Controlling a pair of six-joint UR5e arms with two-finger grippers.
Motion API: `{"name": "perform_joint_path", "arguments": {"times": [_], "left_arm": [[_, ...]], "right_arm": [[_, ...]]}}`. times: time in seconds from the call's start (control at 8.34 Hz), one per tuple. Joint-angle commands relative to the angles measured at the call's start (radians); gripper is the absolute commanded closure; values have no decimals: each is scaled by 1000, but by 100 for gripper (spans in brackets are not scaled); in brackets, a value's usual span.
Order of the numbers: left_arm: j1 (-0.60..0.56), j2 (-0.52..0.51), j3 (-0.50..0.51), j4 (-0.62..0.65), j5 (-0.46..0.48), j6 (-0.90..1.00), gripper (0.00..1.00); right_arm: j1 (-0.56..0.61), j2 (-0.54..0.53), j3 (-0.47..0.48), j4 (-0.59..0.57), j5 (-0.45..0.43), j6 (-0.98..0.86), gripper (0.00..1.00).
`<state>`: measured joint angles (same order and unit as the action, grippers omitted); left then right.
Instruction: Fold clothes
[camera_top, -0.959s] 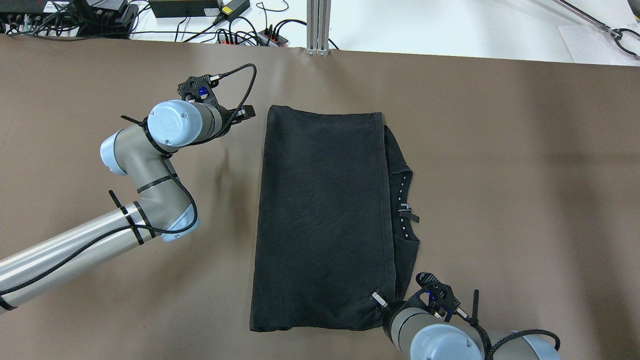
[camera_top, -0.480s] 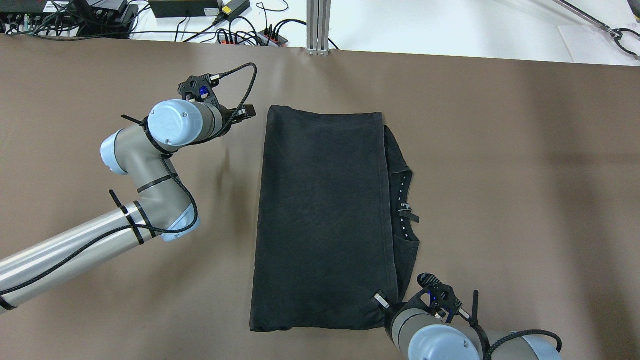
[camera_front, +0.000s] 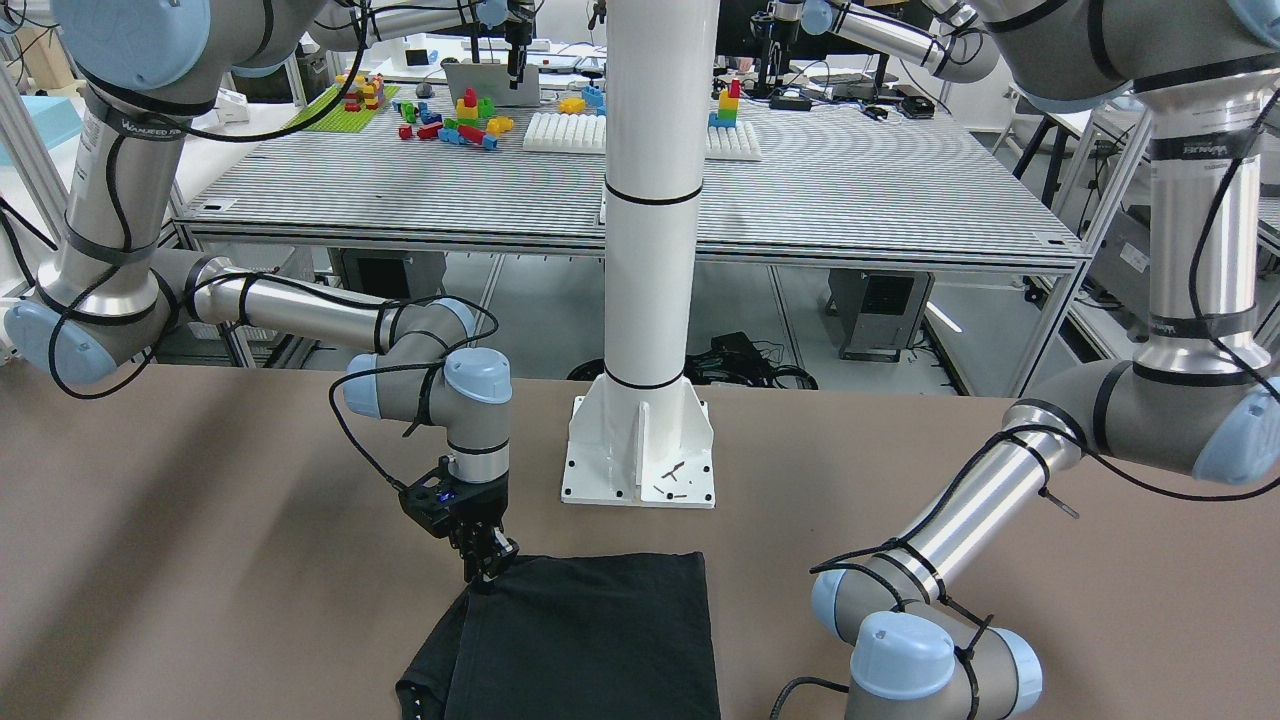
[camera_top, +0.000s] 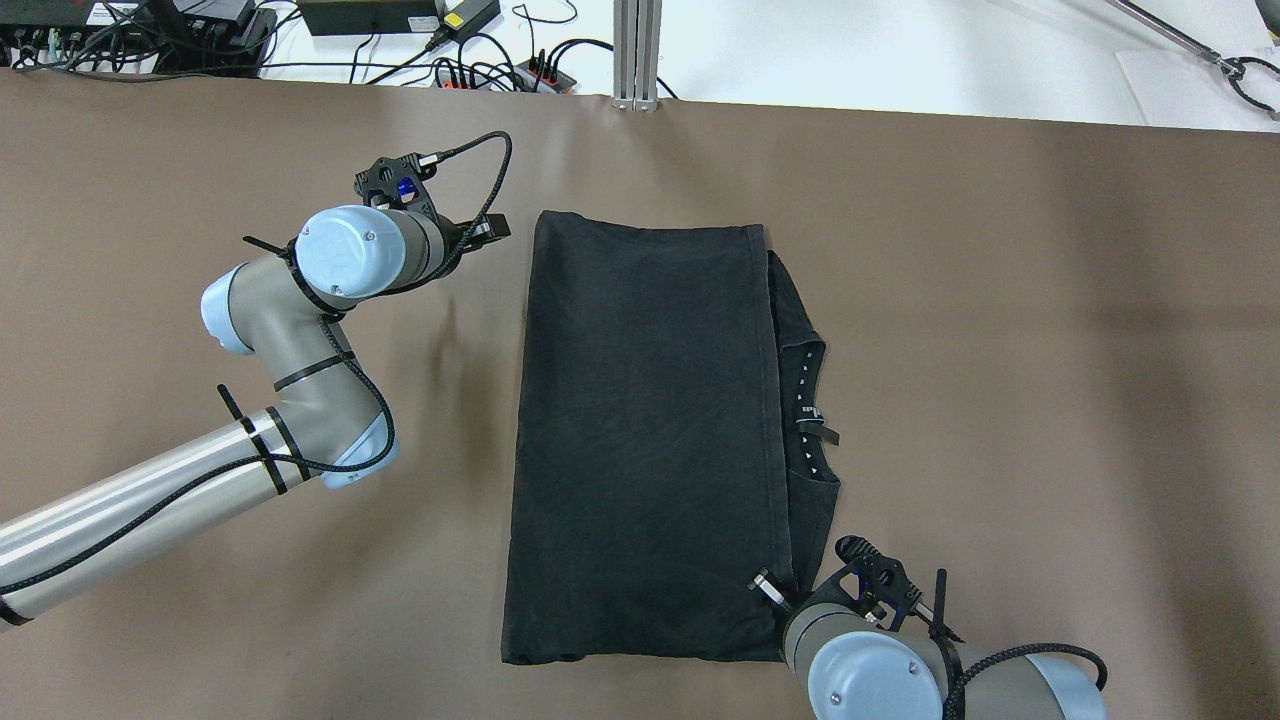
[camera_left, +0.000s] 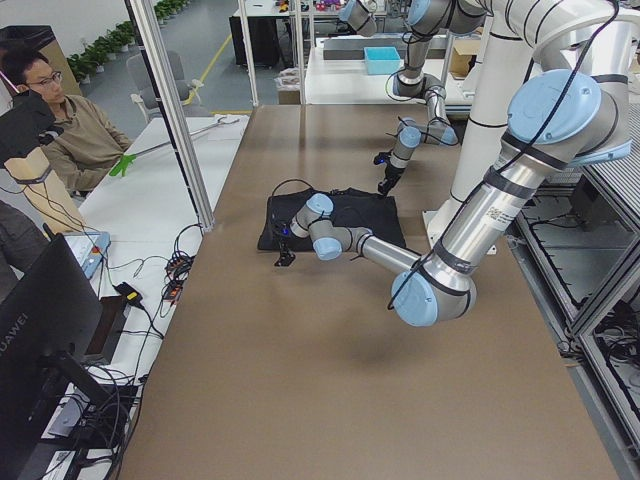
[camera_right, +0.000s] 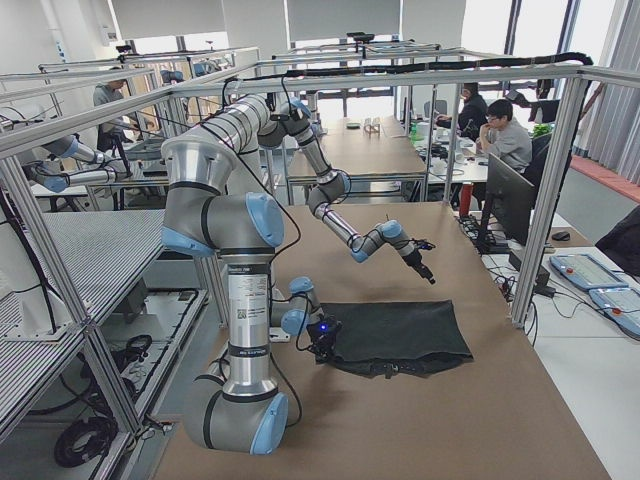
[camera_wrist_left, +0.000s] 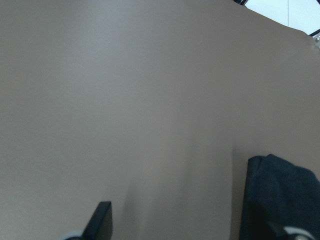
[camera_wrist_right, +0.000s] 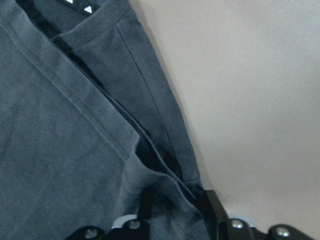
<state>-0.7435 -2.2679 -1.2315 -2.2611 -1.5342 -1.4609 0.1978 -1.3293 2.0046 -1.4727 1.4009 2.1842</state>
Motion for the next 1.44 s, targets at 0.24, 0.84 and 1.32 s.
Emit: {"name": "perform_joint_path", "arguments": {"times": [0.24,0.84,1.32], "left_arm": [[18,-1,0,0,28,-9,6],[19,5,0,0,29,-26,6],[32,10,0,-2,45,-27,6]], "right_arm": [[-1,1,-4,-1,1,-4,55],[-1,1,-24,6,-3,-4,68],[0,-1,-24,5,1,-6,60]]}}
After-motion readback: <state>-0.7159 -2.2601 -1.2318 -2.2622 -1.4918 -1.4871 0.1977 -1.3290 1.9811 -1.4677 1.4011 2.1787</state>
